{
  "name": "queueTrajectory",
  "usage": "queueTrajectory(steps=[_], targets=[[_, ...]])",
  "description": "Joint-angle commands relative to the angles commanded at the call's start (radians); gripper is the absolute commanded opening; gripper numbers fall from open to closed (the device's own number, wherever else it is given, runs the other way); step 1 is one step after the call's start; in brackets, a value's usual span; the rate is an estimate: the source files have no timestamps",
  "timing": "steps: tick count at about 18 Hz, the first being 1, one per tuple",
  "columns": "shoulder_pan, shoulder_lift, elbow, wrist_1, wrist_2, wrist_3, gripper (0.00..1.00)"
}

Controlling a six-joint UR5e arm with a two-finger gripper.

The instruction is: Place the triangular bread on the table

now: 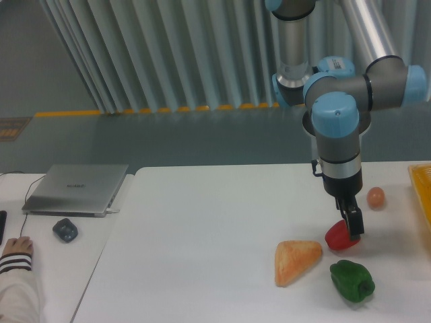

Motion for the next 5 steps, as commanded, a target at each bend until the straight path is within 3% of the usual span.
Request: queueTrajectory(steps=[5], targets=[[0.020, 0.009, -0.009, 0.003, -0.011, 0.006, 1.00]])
